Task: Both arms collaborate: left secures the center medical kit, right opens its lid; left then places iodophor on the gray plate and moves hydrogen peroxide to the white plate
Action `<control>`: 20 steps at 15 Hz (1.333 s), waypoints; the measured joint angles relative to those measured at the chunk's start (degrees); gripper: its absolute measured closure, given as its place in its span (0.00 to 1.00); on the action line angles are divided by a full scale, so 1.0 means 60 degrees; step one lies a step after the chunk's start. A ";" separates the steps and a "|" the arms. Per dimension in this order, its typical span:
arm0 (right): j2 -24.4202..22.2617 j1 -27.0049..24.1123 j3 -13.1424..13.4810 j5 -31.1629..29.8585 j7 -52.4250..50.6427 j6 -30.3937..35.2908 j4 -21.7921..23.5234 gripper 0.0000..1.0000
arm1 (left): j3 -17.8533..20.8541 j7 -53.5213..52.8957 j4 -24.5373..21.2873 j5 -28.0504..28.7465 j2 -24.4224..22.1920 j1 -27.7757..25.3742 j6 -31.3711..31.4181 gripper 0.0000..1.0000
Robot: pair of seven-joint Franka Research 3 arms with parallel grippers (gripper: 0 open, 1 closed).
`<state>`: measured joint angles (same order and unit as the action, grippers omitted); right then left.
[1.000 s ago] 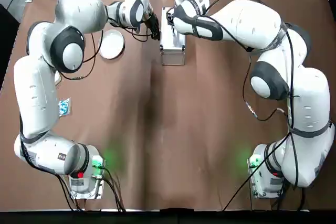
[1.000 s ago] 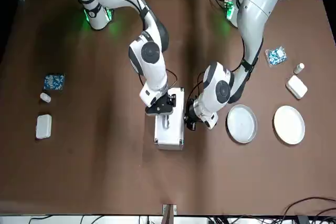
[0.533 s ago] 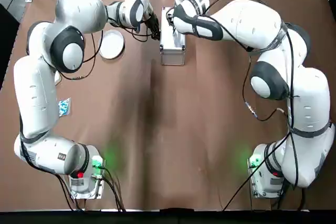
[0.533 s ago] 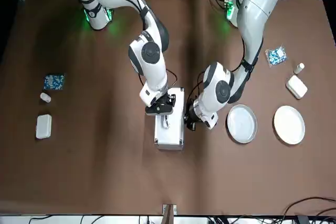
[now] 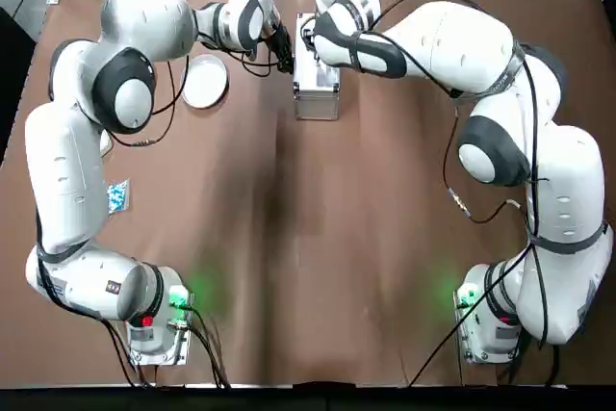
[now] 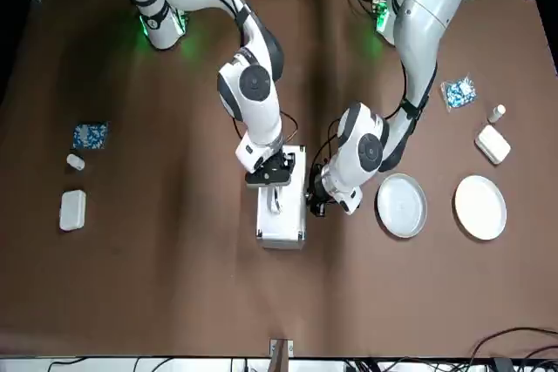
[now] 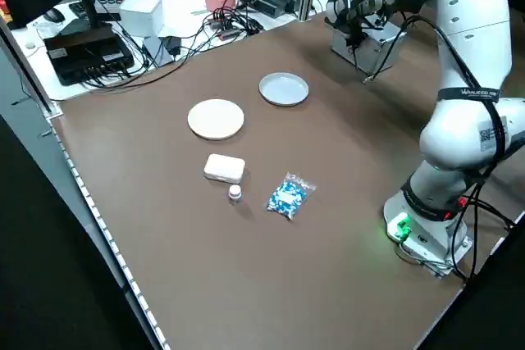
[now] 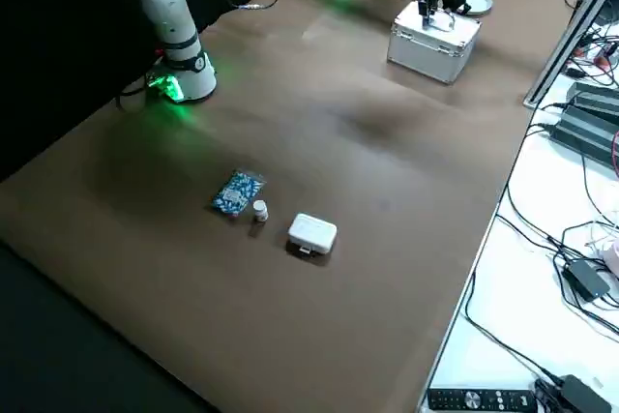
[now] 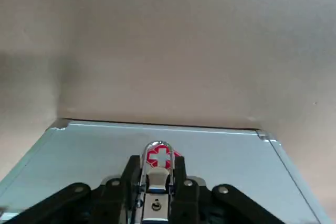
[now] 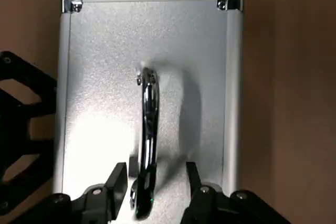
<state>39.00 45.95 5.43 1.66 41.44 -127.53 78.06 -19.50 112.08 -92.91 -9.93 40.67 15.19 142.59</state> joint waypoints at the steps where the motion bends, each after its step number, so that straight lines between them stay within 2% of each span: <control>1: 0.0000 0.0039 -0.0001 0.0000 0.0115 0.0000 -0.0007 0.46 | 0.0000 0.0000 0.0000 0.0000 0.0000 0.0000 0.0000 0.70; 16: -0.0001 0.0062 0.0032 0.0000 0.0849 0.0001 -0.0168 0.56 | 0.0000 0.0001 0.0001 0.0000 0.0000 0.0000 0.0000 0.70; 20: -0.0001 0.0029 0.0041 0.0000 0.0903 0.0001 -0.0174 0.56 | 0.0000 0.0001 0.0001 0.0000 0.0000 0.0000 0.0000 0.70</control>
<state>38.99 46.13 5.67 1.66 46.86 -127.53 77.01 -19.50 112.09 -92.90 -9.93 40.68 15.19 142.58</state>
